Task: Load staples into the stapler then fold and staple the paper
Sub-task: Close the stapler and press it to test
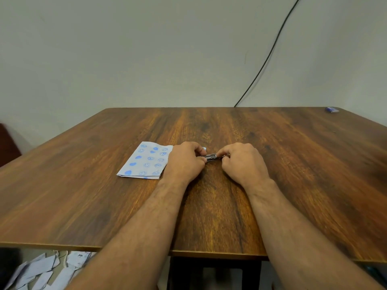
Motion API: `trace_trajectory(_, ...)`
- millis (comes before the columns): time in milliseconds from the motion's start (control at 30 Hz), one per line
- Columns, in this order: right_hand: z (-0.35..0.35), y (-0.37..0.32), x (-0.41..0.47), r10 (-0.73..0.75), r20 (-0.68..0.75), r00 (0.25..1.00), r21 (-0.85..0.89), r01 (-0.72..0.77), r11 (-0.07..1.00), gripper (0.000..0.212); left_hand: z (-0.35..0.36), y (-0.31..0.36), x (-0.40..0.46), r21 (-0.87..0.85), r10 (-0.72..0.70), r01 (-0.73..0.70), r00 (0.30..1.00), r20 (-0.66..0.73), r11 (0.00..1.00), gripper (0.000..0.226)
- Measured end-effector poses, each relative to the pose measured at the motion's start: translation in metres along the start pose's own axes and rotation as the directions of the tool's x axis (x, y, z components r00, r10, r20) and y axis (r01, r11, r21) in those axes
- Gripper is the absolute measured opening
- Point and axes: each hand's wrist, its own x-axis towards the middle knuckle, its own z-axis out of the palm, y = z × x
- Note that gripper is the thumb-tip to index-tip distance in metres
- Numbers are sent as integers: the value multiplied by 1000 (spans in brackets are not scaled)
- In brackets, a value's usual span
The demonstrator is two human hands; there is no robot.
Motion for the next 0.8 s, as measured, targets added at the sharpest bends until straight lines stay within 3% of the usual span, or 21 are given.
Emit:
trace_trajectory(200,6,0,1,-123,30,992,41,122,992,36,-1,-1,0,-15,20,-19,1000,12,1000,14)
trace_trajectory(333,7,2,2,-121,0,993,77,120,990,34,0,0,0,-24,26,-26,999,29,999,15)
trace_trajectory(500,4,2,2,-108,63,992,134,99,986,35,-2,0,0,-30,28,-27,999,38,999,15)
trace_trajectory(800,9,-1,1,-158,79,984,97,150,984,32,-3,-1,1,-31,59,-57,997,54,998,20)
